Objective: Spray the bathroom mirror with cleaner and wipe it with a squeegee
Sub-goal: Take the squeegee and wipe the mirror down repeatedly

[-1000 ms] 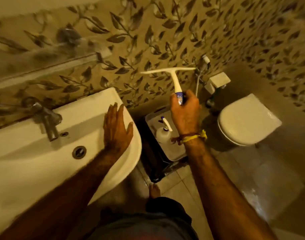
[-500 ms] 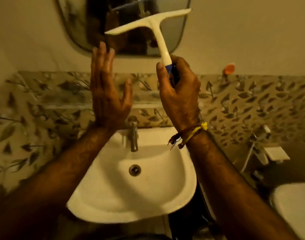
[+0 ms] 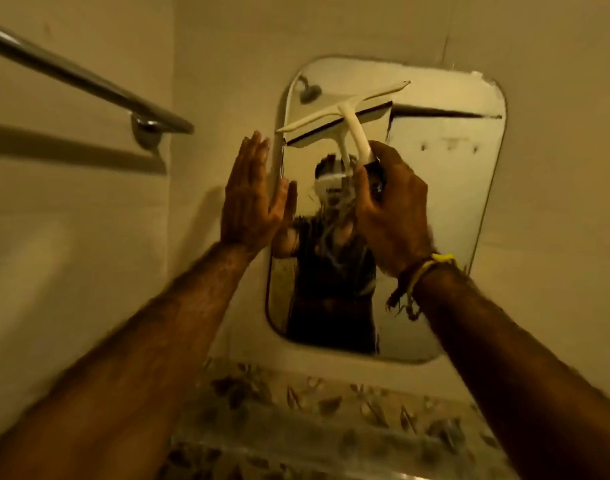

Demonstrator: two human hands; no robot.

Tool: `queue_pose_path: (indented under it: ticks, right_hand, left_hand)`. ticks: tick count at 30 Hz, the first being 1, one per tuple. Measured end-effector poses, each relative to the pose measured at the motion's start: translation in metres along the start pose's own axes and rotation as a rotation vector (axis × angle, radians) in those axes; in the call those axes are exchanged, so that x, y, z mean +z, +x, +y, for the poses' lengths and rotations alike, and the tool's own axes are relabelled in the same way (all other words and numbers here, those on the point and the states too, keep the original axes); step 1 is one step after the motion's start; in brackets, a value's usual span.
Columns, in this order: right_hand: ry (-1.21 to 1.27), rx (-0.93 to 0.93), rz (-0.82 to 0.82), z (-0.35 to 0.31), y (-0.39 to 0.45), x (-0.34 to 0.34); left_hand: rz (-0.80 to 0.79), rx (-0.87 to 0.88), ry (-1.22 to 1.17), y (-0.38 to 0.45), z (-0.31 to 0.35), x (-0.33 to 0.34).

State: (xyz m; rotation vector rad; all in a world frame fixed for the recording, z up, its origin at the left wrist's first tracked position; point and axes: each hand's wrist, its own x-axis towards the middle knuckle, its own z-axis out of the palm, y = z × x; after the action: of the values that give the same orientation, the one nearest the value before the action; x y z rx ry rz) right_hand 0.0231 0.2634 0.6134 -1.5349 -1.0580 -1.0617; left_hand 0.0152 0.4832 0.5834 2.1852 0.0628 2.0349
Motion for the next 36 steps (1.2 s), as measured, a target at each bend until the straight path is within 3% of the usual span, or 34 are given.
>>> queue_pose_path:
  ticks: [4, 10, 24, 30, 36]
  right_hand:
    - [-0.095, -0.069, 0.054, 0.015, 0.043, 0.02]
    - [-0.183, -0.17, 0.044, 0.032, 0.066, 0.051]
    - [-0.366, -0.093, 0.038, 0.037, 0.027, 0.045]
    - [-0.361, -0.044, 0.088, 0.025, 0.083, 0.046]
    - [-0.378, -0.094, 0.008, 0.045, 0.001, 0.036]
  left_hand:
    - [-0.031, -0.052, -0.119, 0.023, -0.012, 0.032]
    - [0.09, 0.011, -0.091, 0.012, -0.037, 0.063]
    - [0.059, -0.051, -0.05, 0.009, -0.031, 0.062]
    - [0.072, 0.004, 0.04, 0.008, -0.035, 0.065]
    - [0.093, 0.059, 0.069, 0.011, -0.038, 0.067]
